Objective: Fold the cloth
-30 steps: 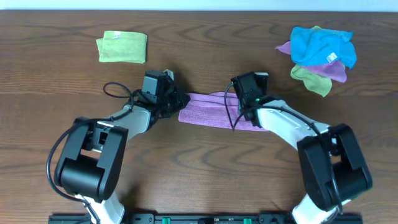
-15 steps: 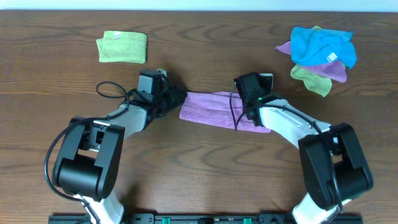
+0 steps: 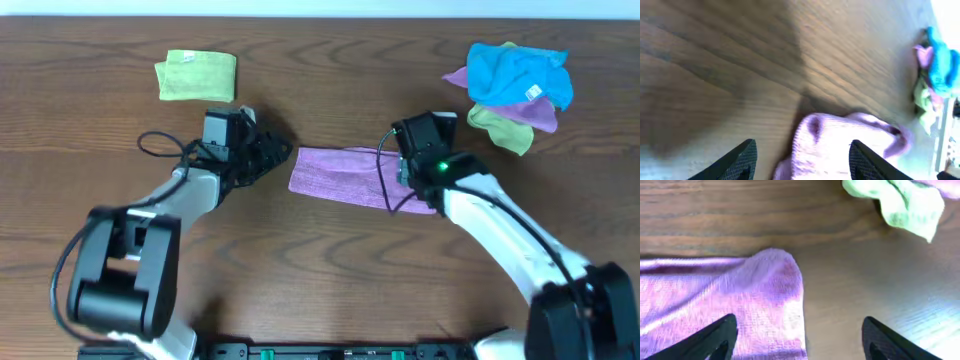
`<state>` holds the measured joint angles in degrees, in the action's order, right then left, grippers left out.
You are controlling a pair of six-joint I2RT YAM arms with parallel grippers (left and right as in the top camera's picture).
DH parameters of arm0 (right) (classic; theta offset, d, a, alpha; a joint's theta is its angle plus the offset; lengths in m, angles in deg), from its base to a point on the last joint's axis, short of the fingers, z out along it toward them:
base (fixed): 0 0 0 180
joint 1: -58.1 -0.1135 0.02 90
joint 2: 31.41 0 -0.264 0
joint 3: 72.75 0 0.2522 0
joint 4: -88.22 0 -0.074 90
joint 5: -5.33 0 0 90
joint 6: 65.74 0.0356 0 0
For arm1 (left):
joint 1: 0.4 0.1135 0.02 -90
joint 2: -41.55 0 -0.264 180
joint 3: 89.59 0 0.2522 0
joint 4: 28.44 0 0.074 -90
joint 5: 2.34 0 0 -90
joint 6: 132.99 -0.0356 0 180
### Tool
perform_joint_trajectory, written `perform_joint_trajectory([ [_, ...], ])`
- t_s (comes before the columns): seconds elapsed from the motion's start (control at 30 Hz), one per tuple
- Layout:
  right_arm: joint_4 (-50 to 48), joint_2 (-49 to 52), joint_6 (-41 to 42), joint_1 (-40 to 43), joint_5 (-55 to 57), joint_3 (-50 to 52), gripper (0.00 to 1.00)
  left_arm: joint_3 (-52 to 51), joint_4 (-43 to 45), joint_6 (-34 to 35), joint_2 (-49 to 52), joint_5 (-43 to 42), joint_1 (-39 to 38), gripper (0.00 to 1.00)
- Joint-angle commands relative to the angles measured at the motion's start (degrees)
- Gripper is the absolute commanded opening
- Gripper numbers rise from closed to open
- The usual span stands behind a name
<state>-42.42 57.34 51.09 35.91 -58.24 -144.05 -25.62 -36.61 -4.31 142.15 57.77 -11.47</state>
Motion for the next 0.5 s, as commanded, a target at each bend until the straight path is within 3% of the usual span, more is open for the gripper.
perform_joint_trajectory([
  [0.0,3.3,-3.4,5.6,0.4,-3.0,0.2,0.86,1.1,-1.1,0.7,-3.5,-3.1,-0.1,0.54],
  [0.07,6.2,-5.1,9.1,0.4,-7.9,0.2,0.96,1.1,0.1,4.2,-3.8,-4.7,-1.0,0.50],
  [0.17,10.6,-7.2,15.7,0.4,-15.3,0.2,0.99,1.1,2.0,6.6,-3.8,-3.8,-3.4,0.50],
  [0.47,15.6,-8.4,23.7,0.5,-19.8,2.1,0.98,1.1,2.6,6.8,-3.1,5.7,-10.1,0.44],
])
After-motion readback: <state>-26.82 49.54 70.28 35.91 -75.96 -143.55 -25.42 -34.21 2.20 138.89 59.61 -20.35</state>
